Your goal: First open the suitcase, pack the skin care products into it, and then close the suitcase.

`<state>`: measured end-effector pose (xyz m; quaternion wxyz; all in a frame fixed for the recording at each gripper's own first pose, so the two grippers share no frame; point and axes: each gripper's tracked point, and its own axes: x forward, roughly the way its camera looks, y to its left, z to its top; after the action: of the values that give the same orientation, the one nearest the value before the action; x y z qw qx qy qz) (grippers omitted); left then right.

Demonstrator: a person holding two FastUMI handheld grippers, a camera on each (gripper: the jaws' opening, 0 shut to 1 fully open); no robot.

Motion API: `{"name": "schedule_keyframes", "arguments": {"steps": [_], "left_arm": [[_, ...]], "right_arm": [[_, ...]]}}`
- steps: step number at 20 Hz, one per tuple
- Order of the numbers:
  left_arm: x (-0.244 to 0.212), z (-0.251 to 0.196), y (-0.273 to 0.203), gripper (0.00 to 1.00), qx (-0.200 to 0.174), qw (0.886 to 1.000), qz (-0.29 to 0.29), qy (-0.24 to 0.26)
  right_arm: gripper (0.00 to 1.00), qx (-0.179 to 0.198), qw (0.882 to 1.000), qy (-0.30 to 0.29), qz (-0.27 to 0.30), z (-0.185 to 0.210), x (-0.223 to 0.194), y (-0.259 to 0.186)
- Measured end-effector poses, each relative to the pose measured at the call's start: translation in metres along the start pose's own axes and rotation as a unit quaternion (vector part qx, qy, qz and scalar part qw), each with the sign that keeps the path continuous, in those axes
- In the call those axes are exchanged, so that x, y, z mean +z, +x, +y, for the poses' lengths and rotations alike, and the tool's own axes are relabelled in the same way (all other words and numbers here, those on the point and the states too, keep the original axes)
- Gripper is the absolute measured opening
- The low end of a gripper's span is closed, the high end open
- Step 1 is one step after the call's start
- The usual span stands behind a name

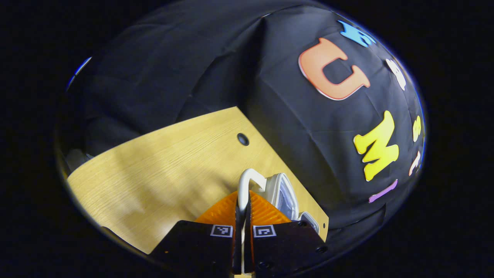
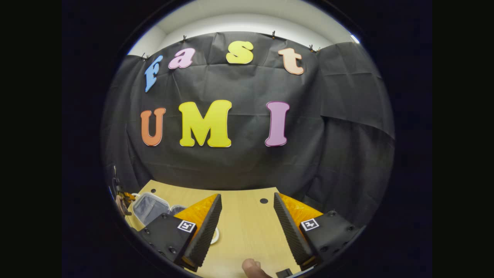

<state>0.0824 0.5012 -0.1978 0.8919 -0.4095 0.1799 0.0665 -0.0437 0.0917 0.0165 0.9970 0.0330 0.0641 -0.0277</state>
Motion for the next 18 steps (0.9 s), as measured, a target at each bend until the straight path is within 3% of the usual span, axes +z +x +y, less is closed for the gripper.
{"name": "schedule_keyframes", "arguments": {"steps": [6,11,18], "left_arm": [[0.010,-0.093,-0.033,0.05,-0.029,0.989,-0.077,0.122],[-0.005,-0.164,-0.056,0.05,-0.055,0.981,-0.099,0.159],[-0.073,-0.251,-0.059,0.05,-0.060,0.950,-0.083,0.296]], "right_arm": [[0.80,0.013,1.000,0.027,-0.010,-0.034,0.004,0.006],[0.80,0.023,0.999,0.036,-0.007,-0.064,0.000,0.013],[0.80,0.043,0.998,0.036,-0.015,-0.099,0.000,0.019]]}}
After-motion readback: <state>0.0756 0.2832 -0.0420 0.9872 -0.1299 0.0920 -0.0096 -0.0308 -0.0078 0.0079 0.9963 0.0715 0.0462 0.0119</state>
